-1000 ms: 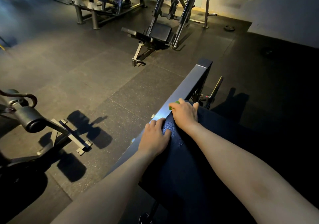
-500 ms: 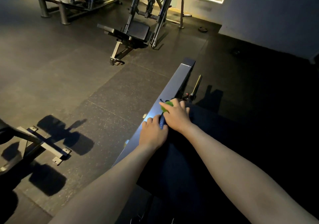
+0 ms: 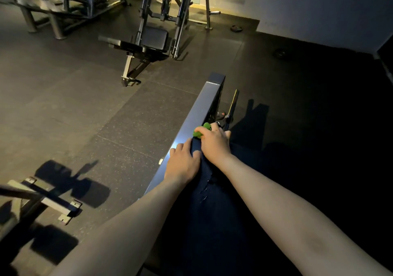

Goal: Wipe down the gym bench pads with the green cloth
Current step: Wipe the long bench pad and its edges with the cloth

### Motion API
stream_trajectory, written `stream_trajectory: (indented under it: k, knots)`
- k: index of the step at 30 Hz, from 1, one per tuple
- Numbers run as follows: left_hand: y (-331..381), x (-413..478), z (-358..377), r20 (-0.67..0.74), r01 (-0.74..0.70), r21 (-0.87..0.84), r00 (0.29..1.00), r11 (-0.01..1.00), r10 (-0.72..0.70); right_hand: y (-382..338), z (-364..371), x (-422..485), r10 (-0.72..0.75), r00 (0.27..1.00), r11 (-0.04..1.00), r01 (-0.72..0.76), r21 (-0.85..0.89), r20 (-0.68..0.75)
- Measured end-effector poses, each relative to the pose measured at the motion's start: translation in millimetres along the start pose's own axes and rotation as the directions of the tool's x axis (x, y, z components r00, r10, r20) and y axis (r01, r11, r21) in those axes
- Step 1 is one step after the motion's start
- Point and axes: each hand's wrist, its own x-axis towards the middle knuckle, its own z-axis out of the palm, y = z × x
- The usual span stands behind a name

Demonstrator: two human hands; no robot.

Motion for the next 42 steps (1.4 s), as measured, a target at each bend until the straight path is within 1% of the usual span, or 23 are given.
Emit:
stream_trajectory:
  k: [2, 4, 6, 8, 11, 13, 14, 16, 17, 18, 20, 22, 24, 26, 27, 29, 31, 33, 35, 36, 39, 42]
  knots:
    - [-0.4, 4.8, 3.0, 0.001, -0.005, 0.032, 1.0, 0.999, 0.005, 5.1, 1.5, 14.3, 0.095, 0.995, 0.995, -0.095, 0.02, -0.001]
    - [-1.4, 6.5, 4.9, -0.004, -0.002, 0.058, 1.0, 0.998, 0.002, 10.2, -0.6, 27.1, 0.217, 0.974, 0.973, -0.221, 0.066, 0.059]
    - [-3.8, 7.3, 5.9, -0.01, 0.01, 0.053, 1.0, 0.999, -0.01, 11.6, -2.5, 36.6, 0.264, 0.954, 0.954, -0.28, 0.109, 0.14]
    - [-3.9, 7.7, 6.1, -0.008, 0.005, 0.039, 1.0, 0.999, -0.004, 8.3, -2.3, 36.7, 0.214, 0.963, 0.965, -0.234, 0.115, 0.165]
    - [-6.0, 9.5, 6.1, -0.005, 0.001, 0.038, 1.0, 0.999, 0.0, -1.4, 0.8, 31.9, 0.08, 0.988, 0.985, -0.099, 0.141, 0.13]
    - [-7.0, 9.3, 6.2, 0.007, -0.007, 0.032, 1.0, 0.999, 0.006, -3.8, 0.9, 26.5, 0.019, 0.994, 0.985, -0.038, 0.171, 0.11]
    - [-7.0, 9.0, 6.3, 0.013, -0.017, 0.034, 1.0, 0.999, 0.017, -1.9, -0.4, 23.0, -0.003, 0.995, 0.986, -0.014, 0.168, 0.098]
    - [-5.9, 8.2, 5.9, 0.022, -0.048, 0.066, 0.999, 0.997, 0.047, 5.3, -6.3, 15.2, -0.022, 0.996, 0.995, 0.013, 0.099, 0.091]
    - [-4.4, 7.4, 5.7, 0.025, -0.063, 0.091, 0.998, 0.994, 0.061, 12.1, -11.8, 10.6, -0.006, 0.997, 0.998, 0.001, 0.056, 0.083]
    - [-4.0, 5.9, 4.5, 0.022, -0.074, 0.116, 0.997, 0.991, 0.072, 19.5, -17.6, 5.0, 0.041, 0.997, 0.999, -0.043, 0.034, 0.069]
    - [-4.4, 5.4, 4.5, 0.015, -0.084, 0.143, 0.996, 0.986, 0.083, 40.3, -29.0, -5.0, 0.187, 0.982, 0.982, -0.188, 0.007, 0.032]
    - [-6.2, 5.2, 5.3, 0.017, -0.092, 0.151, 0.996, 0.984, 0.091, 59.1, -36.3, -16.8, 0.327, 0.945, 0.945, -0.327, 0.008, -0.002]
    - [-5.6, 6.1, 6.2, 0.014, -0.094, 0.156, 0.996, 0.983, 0.093, 60.7, -36.6, -23.7, 0.382, 0.922, 0.924, -0.381, 0.038, -0.054]
    - [-5.3, 7.3, 6.7, 0.019, -0.082, 0.152, 0.997, 0.985, 0.08, 40.6, -27.8, -25.4, 0.341, 0.935, 0.94, -0.335, 0.068, -0.097]
    - [-6.1, 7.9, 6.7, 0.021, -0.077, 0.145, 0.997, 0.986, 0.075, 25.8, -21.4, -23.1, 0.293, 0.952, 0.955, -0.286, 0.081, -0.093]
    - [-7.4, 8.9, 6.8, 0.018, -0.083, 0.127, 0.997, 0.988, 0.081, -4.0, -7.7, -17.9, 0.161, 0.986, 0.983, -0.157, 0.101, -0.035]
    - [-9.0, 10.4, 6.8, 0.006, -0.086, 0.089, 0.996, 0.992, 0.086, -20.5, -1.2, -14.3, 0.046, 0.999, 0.993, -0.048, 0.107, 0.025]
    - [-11.0, 10.1, 7.7, -0.009, -0.082, 0.077, 0.997, 0.994, 0.083, -15.9, -3.9, -12.7, -0.024, 0.998, 0.996, 0.019, 0.089, 0.064]
    - [-11.3, 10.5, 8.4, -0.005, -0.086, 0.094, 0.996, 0.992, 0.087, 4.3, -11.3, -17.0, -0.032, 0.998, 0.999, 0.031, 0.024, 0.054]
    - [-11.1, 10.9, 8.5, -0.007, -0.087, 0.1, 0.996, 0.991, 0.088, 17.3, -14.8, -19.7, 0.002, 1.0, 1.0, -0.002, -0.018, 0.028]
    - [-8.4, 8.5, 7.7, -0.027, -0.096, 0.117, 0.995, 0.988, 0.1, 52.8, -26.4, -28.5, 0.156, 0.987, 0.977, -0.16, -0.138, -0.038]
    - [-7.9, 8.7, 8.6, -0.039, -0.102, 0.117, 0.994, 0.988, 0.107, 67.7, -35.9, -32.1, 0.294, 0.954, 0.935, -0.299, -0.193, -0.056]
